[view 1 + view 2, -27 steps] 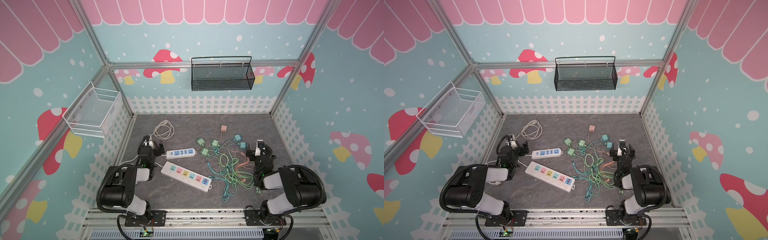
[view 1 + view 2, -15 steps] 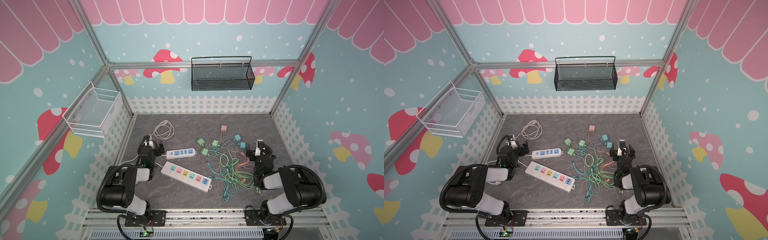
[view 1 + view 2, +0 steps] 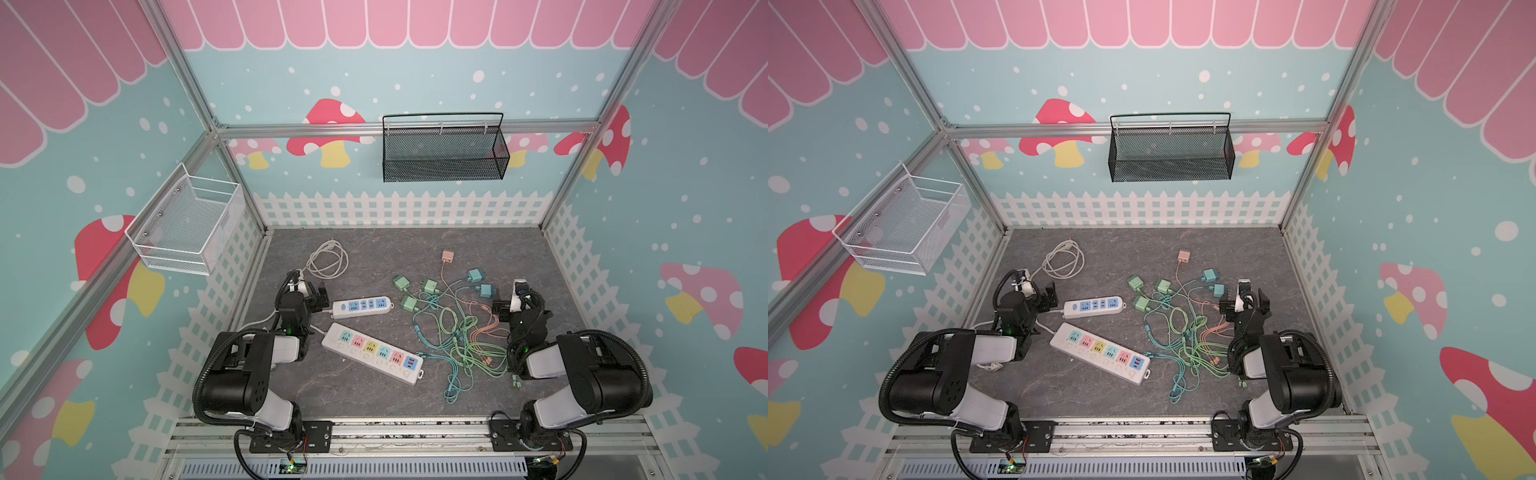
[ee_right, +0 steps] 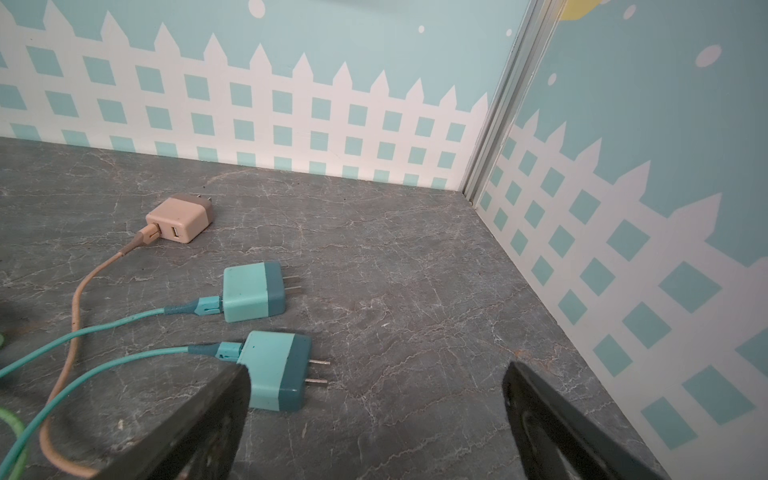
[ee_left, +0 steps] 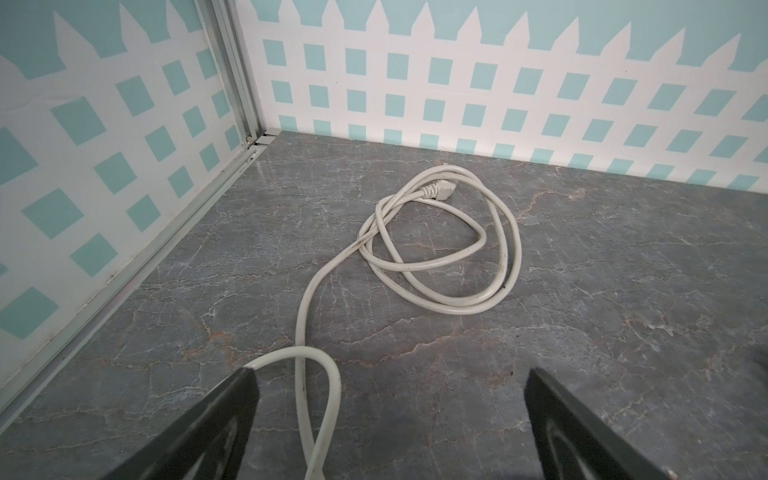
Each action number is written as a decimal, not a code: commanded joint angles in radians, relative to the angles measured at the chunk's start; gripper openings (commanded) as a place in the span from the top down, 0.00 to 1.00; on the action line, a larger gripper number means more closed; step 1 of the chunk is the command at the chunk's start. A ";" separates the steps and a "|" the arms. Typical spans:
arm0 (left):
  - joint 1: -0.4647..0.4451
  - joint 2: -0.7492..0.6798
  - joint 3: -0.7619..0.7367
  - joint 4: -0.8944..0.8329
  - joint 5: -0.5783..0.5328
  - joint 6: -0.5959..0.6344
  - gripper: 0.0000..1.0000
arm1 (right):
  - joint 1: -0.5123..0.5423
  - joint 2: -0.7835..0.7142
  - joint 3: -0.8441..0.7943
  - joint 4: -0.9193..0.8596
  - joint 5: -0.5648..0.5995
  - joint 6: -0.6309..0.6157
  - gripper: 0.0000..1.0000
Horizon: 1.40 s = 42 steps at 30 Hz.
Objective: Insert the plug
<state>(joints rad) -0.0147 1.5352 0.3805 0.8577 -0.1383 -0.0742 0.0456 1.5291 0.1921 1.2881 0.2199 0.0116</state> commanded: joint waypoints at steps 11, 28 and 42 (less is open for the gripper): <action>-0.004 -0.003 0.013 0.018 -0.011 0.016 0.00 | -0.007 -0.008 -0.001 0.040 0.000 -0.009 0.02; -0.133 -0.253 0.165 -0.459 -0.224 -0.011 0.00 | -0.006 -0.216 0.196 -0.536 0.031 0.116 0.01; -0.260 -0.372 0.465 -1.051 -0.117 -0.115 0.00 | 0.000 -0.288 0.490 -1.177 -0.148 0.269 0.01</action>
<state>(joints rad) -0.2562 1.1881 0.7990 -0.0029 -0.3038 -0.1593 0.0456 1.2625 0.6308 0.2752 0.1383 0.2520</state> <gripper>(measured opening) 0.997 0.992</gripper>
